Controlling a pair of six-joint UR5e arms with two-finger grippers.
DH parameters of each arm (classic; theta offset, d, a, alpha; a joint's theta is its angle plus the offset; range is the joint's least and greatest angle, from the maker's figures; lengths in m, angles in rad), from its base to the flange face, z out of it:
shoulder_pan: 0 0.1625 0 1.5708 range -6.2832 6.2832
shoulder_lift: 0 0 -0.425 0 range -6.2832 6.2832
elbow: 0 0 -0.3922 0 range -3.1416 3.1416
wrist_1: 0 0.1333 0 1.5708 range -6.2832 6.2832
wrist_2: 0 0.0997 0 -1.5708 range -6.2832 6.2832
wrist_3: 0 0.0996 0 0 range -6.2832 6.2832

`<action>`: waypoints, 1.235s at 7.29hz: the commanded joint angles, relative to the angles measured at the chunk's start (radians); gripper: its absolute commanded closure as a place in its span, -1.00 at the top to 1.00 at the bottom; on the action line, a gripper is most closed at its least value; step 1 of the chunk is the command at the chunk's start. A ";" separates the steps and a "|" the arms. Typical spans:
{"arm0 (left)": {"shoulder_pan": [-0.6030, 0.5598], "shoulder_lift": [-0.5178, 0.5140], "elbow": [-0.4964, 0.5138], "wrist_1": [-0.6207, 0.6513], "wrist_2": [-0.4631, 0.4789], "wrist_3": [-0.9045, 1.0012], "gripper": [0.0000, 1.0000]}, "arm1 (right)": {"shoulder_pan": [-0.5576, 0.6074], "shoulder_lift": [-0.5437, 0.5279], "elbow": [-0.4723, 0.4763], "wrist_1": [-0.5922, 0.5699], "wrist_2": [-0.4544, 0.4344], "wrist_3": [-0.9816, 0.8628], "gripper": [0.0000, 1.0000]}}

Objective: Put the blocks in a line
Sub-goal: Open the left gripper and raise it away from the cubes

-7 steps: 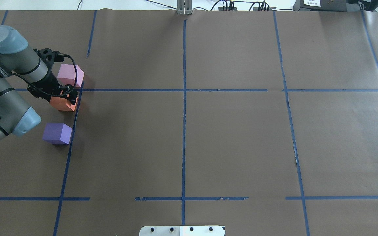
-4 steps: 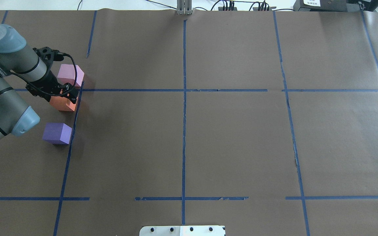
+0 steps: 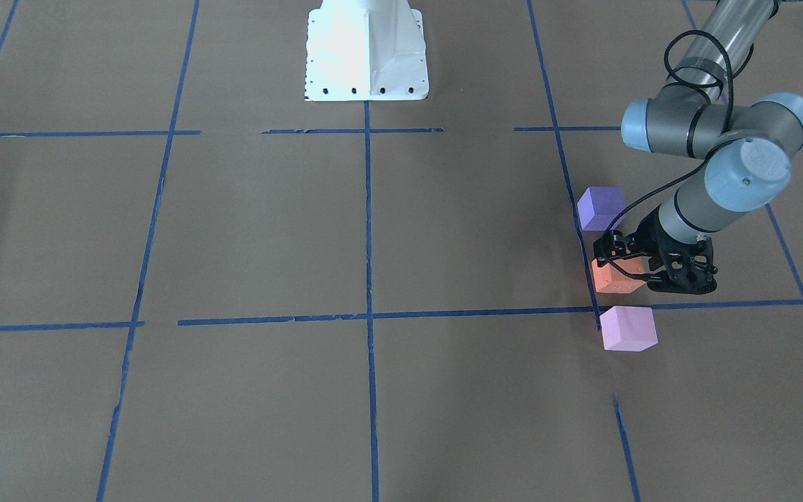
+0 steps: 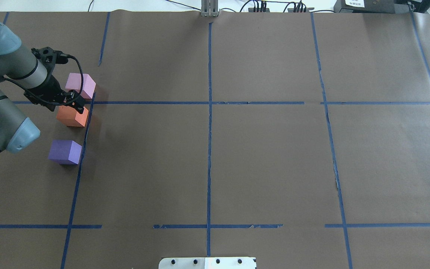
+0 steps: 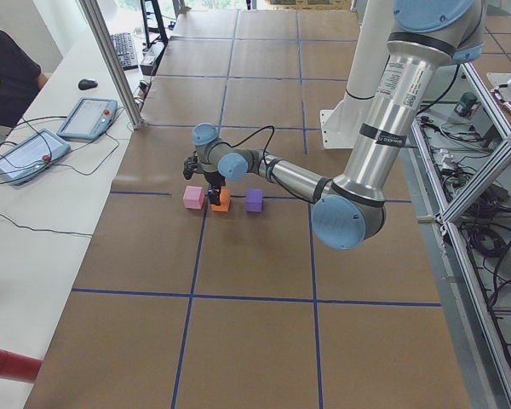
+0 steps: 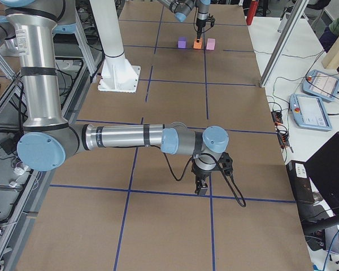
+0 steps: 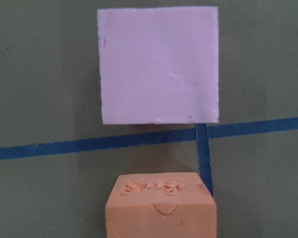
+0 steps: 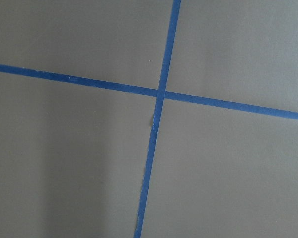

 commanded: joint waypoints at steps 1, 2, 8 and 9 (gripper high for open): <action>-0.047 0.023 -0.113 0.083 0.000 0.000 1.00 | 0.000 -0.001 0.000 0.000 0.000 0.000 1.00; -0.085 0.030 -0.158 0.121 0.000 0.004 1.00 | 0.000 -0.001 0.000 0.000 0.000 0.000 1.00; -0.471 0.254 -0.176 0.115 -0.048 0.547 1.00 | 0.000 -0.001 0.000 0.000 0.000 0.000 1.00; -0.525 0.309 -0.174 0.073 -0.049 0.576 1.00 | 0.000 -0.001 0.000 0.000 0.000 0.000 1.00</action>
